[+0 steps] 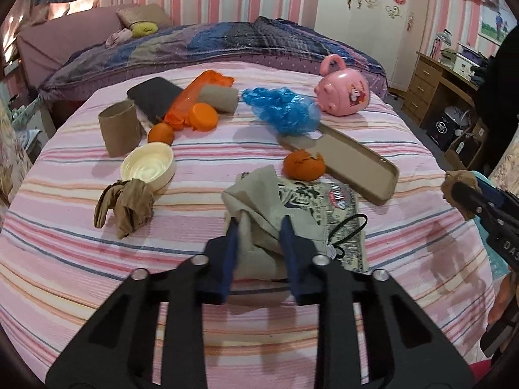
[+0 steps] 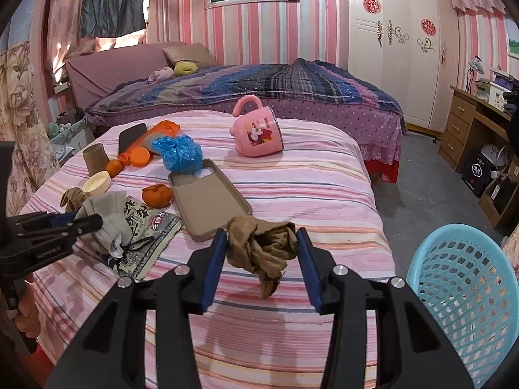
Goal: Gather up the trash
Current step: 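Grasp the grey-beige folded cloth with the left gripper while the right gripper holds the brown cloth, then carry both held cloths over the blue laundry basket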
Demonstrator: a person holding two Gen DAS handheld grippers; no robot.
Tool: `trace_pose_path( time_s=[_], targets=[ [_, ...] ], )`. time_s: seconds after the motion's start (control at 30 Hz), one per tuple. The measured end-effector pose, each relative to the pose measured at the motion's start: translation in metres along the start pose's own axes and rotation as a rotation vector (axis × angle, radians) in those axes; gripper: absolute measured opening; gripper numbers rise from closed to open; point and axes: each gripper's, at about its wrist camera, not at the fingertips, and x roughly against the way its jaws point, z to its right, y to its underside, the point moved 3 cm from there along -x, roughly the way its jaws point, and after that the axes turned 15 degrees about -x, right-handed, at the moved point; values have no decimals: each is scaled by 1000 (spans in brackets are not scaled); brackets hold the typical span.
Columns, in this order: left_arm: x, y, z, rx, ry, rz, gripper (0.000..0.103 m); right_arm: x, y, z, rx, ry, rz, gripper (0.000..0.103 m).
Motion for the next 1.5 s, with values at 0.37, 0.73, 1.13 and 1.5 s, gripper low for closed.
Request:
trace_pose_path(
  time_s=[0.37, 0.73, 1.13, 1.5],
  targets=[
    [51, -6, -6, -10, -84, 123, 12, 10, -4, 16, -34, 5, 26, 44],
    [64, -9, -4, 9, -128, 146, 11, 23, -10, 38, -53, 12, 52, 44],
    [74, -34, 72, -76, -109, 199, 11, 54, -26, 116, -90, 78, 95, 44],
    [63, -65, 173, -161, 48, 244, 11, 80, -29, 228, -169, 253, 99, 44]
  ],
)
